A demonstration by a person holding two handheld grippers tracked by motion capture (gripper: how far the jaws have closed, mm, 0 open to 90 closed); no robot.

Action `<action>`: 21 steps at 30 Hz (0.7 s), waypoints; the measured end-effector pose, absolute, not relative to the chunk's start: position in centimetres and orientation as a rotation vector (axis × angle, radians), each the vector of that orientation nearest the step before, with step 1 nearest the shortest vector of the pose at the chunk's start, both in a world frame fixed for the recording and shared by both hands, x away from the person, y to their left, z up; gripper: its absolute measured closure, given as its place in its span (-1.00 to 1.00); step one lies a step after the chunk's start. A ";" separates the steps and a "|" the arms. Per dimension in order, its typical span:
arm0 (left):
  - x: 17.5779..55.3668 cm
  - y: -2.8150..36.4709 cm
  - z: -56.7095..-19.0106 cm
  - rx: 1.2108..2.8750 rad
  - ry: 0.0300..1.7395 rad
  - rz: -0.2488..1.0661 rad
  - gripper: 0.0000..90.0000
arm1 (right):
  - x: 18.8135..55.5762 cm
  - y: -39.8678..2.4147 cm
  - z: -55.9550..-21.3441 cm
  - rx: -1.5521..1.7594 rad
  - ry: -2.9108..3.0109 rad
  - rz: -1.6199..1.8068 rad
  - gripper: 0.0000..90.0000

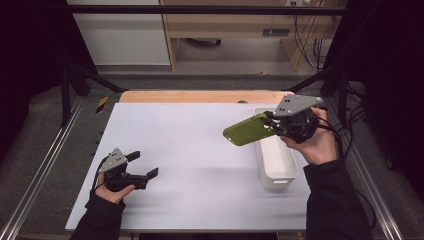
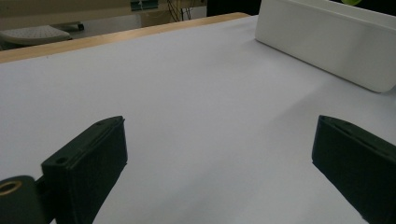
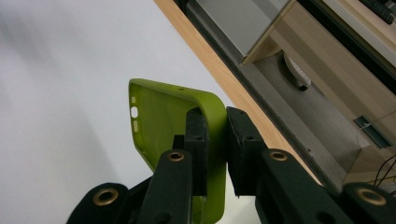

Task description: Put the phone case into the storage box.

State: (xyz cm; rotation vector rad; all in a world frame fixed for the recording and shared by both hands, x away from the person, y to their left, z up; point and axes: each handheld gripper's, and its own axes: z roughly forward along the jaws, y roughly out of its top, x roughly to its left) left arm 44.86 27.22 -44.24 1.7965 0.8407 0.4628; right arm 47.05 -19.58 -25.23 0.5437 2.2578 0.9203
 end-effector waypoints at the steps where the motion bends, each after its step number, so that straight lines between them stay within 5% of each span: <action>1: 44.9 27.2 -44.3 1.798 0.839 0.465 -0.93 | 47.1 -19.7 -25.1 0.543 2.253 0.919 0.78; 21: 44.9 27.4 -44.4 1.801 0.836 0.476 -0.93 | 48.1 -20.6 -23.5 0.548 2.191 0.810 0.78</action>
